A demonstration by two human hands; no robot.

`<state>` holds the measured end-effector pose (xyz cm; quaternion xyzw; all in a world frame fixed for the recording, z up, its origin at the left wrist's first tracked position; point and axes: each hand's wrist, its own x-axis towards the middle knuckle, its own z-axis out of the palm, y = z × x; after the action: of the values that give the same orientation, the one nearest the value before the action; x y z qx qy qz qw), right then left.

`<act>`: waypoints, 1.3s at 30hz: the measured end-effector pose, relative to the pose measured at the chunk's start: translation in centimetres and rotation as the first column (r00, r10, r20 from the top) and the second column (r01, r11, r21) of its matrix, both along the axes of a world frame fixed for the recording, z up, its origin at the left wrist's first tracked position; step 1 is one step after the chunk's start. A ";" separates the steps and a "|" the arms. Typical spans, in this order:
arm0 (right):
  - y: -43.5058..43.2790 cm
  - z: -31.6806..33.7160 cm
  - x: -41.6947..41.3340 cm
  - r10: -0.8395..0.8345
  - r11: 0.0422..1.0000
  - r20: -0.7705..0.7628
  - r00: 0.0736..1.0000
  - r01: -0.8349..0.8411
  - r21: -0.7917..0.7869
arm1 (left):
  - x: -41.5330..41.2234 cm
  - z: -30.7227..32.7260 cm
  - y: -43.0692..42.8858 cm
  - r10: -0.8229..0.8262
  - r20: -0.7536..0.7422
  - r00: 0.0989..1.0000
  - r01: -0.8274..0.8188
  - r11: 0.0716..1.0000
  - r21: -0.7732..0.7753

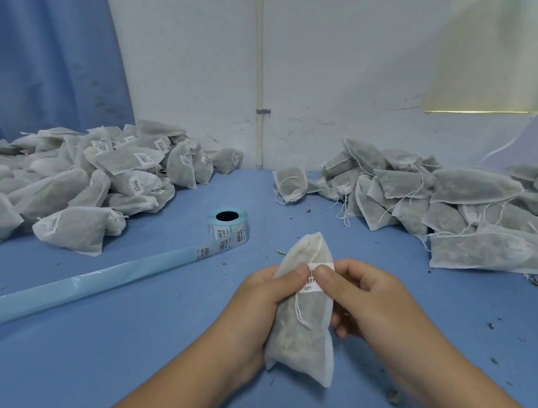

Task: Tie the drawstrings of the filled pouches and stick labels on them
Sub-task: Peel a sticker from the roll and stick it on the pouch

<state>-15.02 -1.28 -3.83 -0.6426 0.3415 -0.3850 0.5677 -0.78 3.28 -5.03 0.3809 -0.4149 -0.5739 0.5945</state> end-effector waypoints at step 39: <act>-2.7 2.3 12.1 0.188 0.870 0.160 0.969 -0.240 0.430 | 7.9 -0.7 -2.6 0.682 -0.532 0.501 -0.608 0.715 0.344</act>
<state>-2.87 -3.95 -1.55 -0.5064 0.3145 -0.2667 0.7573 7.11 0.69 -5.73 0.3270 0.0127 -0.4238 0.8446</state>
